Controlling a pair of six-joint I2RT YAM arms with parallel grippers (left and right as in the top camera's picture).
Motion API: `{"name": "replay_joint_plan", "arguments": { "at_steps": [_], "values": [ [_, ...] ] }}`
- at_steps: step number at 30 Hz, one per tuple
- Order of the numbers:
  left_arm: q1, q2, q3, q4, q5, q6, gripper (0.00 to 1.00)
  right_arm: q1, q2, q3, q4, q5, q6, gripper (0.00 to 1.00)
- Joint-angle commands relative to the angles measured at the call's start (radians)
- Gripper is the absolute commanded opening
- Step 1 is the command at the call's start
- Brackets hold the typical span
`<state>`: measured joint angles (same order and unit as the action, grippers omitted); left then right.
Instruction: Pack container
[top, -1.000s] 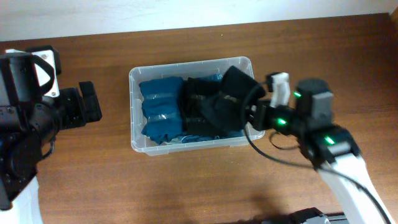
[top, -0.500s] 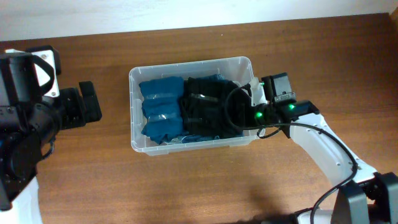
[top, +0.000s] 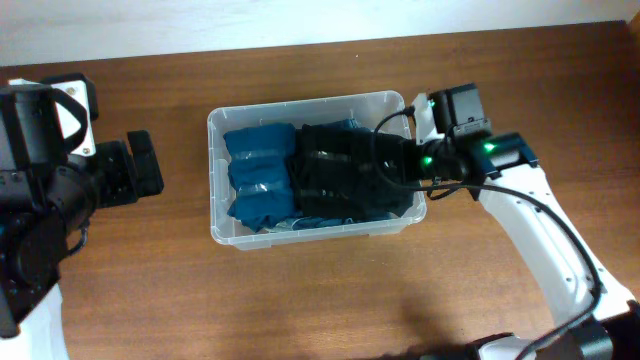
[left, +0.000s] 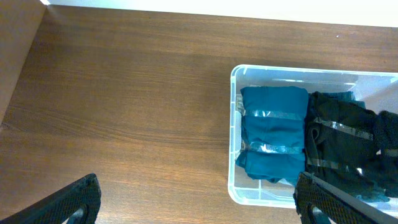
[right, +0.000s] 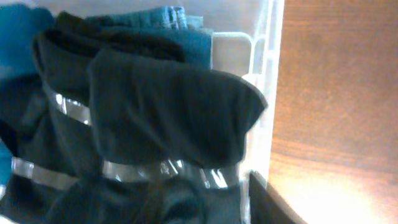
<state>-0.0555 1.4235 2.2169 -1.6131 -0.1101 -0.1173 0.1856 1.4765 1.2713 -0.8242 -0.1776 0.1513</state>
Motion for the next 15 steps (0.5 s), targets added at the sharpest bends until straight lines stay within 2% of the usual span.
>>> {"name": "replay_joint_plan", "arguments": {
  "at_steps": [1,2,4,7,10,11,15],
  "values": [
    [0.006,-0.01,0.002,-0.001,-0.011,-0.005,0.99,-0.001,0.003,0.001,-0.015,0.048,-0.013,0.63],
    [0.006,-0.01,0.002,-0.001,-0.011,-0.005,0.99,-0.001,0.014,0.0,-0.027,0.048,-0.013,0.72],
    [0.006,-0.01,0.002,-0.001,-0.011,-0.005,0.99,-0.001,0.014,0.0,-0.04,0.048,-0.013,0.73],
    [0.006,-0.01,0.002,-0.001,-0.011,-0.005,0.99,0.0,-0.003,0.017,-0.045,0.005,-0.013,0.64],
    [0.006,-0.01,0.002,-0.001,-0.011,-0.005,0.99,0.012,-0.011,0.036,-0.044,-0.076,-0.013,0.36],
    [0.006,-0.01,0.002,-0.001,-0.011,-0.005,0.99,0.022,-0.011,0.037,-0.042,-0.085,-0.012,0.31],
    [0.006,-0.01,0.002,-0.001,-0.011,-0.005,0.99,0.117,0.012,0.037,-0.023,-0.071,-0.008,0.26]
  ]
}}
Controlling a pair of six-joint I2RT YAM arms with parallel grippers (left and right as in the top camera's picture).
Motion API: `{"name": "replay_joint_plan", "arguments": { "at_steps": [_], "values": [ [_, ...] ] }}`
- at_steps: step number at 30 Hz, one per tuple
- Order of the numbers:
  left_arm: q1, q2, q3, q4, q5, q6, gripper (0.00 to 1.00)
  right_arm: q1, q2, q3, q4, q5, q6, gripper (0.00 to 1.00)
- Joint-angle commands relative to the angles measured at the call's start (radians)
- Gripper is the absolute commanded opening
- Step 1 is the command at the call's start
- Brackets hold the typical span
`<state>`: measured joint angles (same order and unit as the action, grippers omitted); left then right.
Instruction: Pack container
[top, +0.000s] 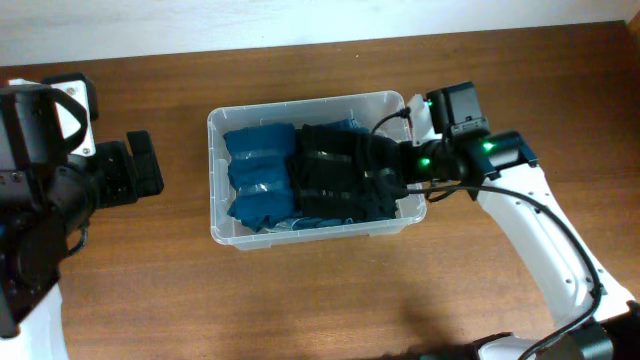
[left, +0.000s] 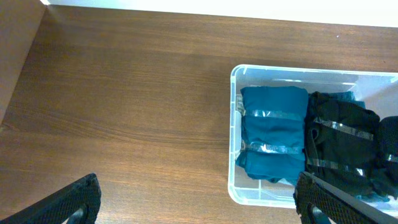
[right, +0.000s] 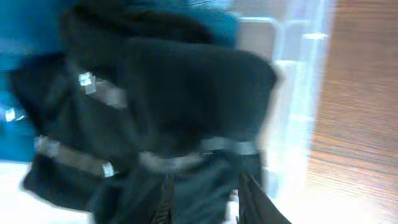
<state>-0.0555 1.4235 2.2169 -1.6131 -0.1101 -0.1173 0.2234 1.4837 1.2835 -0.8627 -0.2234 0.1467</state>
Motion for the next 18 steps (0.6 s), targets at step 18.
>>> {"name": "replay_joint_plan", "arguments": {
  "at_steps": [18],
  "values": [
    [0.006,-0.01,0.002,-0.001,-0.011,-0.005,0.99,0.176,0.317,0.052,0.01,0.209,0.105,0.41]
  ]
}}
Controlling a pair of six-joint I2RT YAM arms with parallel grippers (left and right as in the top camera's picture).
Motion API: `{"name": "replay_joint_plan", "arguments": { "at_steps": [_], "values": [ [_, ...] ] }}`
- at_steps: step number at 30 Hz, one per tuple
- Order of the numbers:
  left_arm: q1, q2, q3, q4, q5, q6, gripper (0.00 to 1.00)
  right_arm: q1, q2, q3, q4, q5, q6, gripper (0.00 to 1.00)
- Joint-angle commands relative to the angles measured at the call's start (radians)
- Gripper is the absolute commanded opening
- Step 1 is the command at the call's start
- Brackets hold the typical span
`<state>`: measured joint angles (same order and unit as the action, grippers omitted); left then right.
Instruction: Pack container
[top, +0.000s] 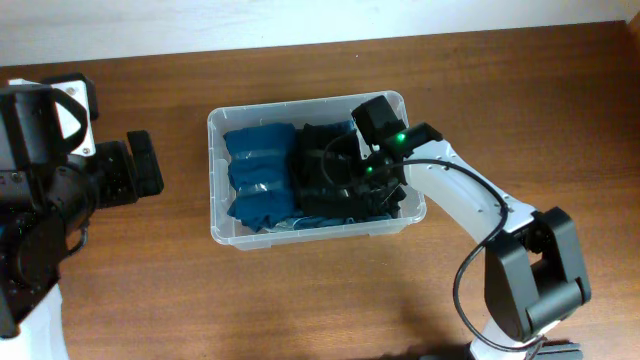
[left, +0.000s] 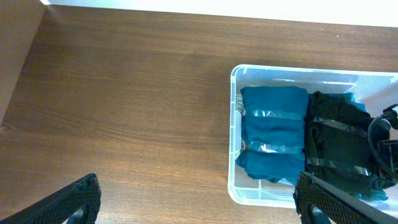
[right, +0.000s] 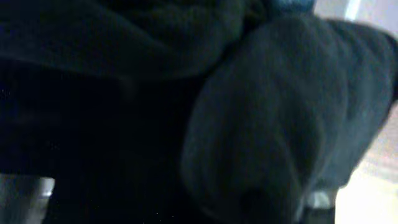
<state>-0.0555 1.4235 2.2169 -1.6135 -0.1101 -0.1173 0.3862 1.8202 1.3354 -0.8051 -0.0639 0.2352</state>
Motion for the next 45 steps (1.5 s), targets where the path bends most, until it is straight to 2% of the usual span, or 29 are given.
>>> {"name": "replay_joint_plan", "arguments": {
  "at_steps": [1,6,8,10,19,30,34,38,42,45],
  "values": [
    [0.006,-0.01,0.002,-0.001,-0.011,-0.005,0.99,0.02,-0.045,0.011,-0.063,0.049,0.013,0.43],
    [0.006,-0.01,0.002,-0.001,-0.011,-0.005,0.99,0.066,-0.243,0.092,-0.154,0.049,0.013,0.62],
    [0.006,-0.01,0.002,-0.001,-0.011,-0.005,0.99,0.082,-0.314,0.125,-0.185,0.049,0.013,0.73],
    [0.006,-0.01,0.002,-0.001,-0.011,-0.005,0.99,0.097,-0.397,0.164,-0.219,0.05,0.013,0.98],
    [0.006,-0.01,0.002,0.0,-0.011,-0.005,0.99,0.104,-0.709,0.196,-0.276,0.055,0.008,0.98],
    [0.006,-0.01,0.002,-0.001,-0.011,-0.005,0.99,0.105,-0.955,0.195,-0.346,0.512,0.003,0.98],
    [0.006,-0.01,0.002,-0.001,-0.011,-0.005,0.99,0.095,-1.017,0.185,-0.384,0.55,-0.062,0.98],
    [0.006,-0.01,0.002,-0.001,-0.011,-0.005,1.0,-0.041,-1.106,0.117,-0.365,0.465,-0.063,0.98],
    [0.006,-0.01,0.002,0.0,-0.011,-0.005,0.99,-0.278,-1.233,-0.069,-0.258,0.347,-0.063,0.98],
    [0.006,-0.01,0.002,-0.001,-0.011,-0.005,0.99,-0.399,-1.327,-0.234,-0.186,0.301,-0.063,0.98]
  ]
}}
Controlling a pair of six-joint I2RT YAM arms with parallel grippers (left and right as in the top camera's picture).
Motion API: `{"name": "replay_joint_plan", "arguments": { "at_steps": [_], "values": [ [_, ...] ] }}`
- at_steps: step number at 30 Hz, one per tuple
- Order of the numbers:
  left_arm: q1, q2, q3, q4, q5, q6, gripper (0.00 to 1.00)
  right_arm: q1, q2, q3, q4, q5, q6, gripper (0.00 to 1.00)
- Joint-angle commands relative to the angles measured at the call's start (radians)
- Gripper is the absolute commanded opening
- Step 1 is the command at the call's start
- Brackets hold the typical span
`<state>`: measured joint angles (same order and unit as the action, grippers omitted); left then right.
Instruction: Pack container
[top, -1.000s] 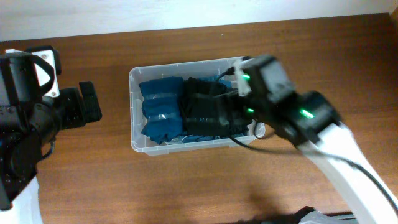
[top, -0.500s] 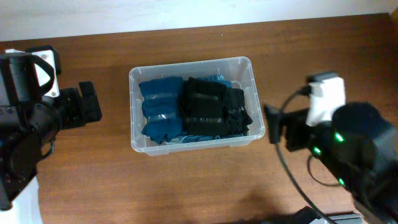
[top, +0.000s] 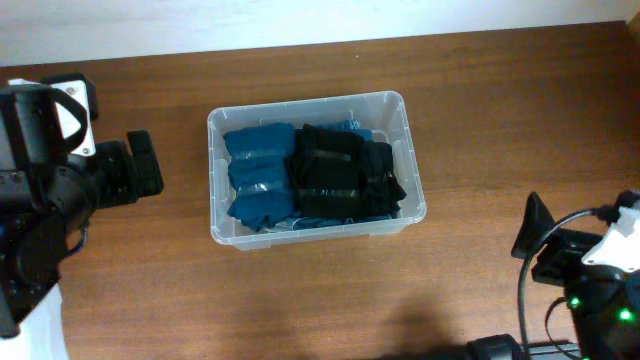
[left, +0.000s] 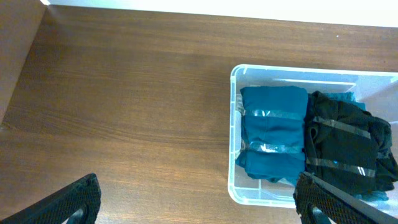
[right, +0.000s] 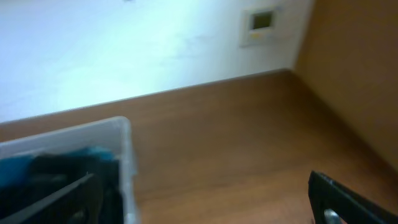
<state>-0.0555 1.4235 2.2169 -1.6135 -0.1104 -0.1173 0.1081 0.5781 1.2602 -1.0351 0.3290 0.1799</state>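
A clear plastic bin (top: 310, 102) stands mid-table. Inside, a teal folded bundle (top: 258, 172) with clear tape bands fills the left half, and black taped bundles (top: 340, 172) lie beside it on the right. The left wrist view shows the same bin (left: 235, 186), teal bundle (left: 273, 134) and black bundle (left: 345, 146). My left gripper (top: 145, 165) hangs open left of the bin, and its fingers frame bare table (left: 196, 208). My right gripper (top: 535, 245) is open and empty at the table's lower right, well clear of the bin (right: 124, 143).
Brown wooden tabletop (top: 500, 120) surrounds the bin on all sides. A white wall (right: 124, 50) runs along the far edge. A wooden side panel (right: 354, 74) stands at the right in the right wrist view.
My right gripper was down inside the bin, against the black bundles. Now it is out of the bin at the table's lower right, open and empty. The left arm is unchanged.
My right gripper reached over the bin's right wall at the black bundles, which stood high against that wall. Then it was down inside the bin on them. Now it is withdrawn, and the black bundles lie lower beside the teal one.
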Motion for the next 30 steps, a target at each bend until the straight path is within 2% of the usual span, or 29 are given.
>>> {"name": "replay_joint_plan", "arguments": {
  "at_steps": [1,8,15,20,30],
  "values": [
    [0.006,-0.01,0.002,0.0,-0.01,-0.005,1.0,-0.147,-0.114,-0.213,0.062,-0.098,-0.007,0.98],
    [0.006,-0.01,0.002,-0.001,-0.01,-0.005,0.99,-0.206,-0.336,-0.604,0.143,-0.116,-0.007,0.98],
    [0.006,-0.01,0.002,-0.001,-0.01,-0.005,0.99,-0.185,-0.495,-0.856,0.21,-0.116,-0.007,0.98],
    [0.006,-0.01,0.002,0.0,-0.01,-0.005,0.99,-0.148,-0.575,-0.964,0.229,-0.121,-0.006,0.98],
    [0.006,-0.01,0.002,-0.001,-0.01,-0.005,0.99,-0.141,-0.572,-1.094,0.288,-0.172,-0.007,0.98]
  ]
}}
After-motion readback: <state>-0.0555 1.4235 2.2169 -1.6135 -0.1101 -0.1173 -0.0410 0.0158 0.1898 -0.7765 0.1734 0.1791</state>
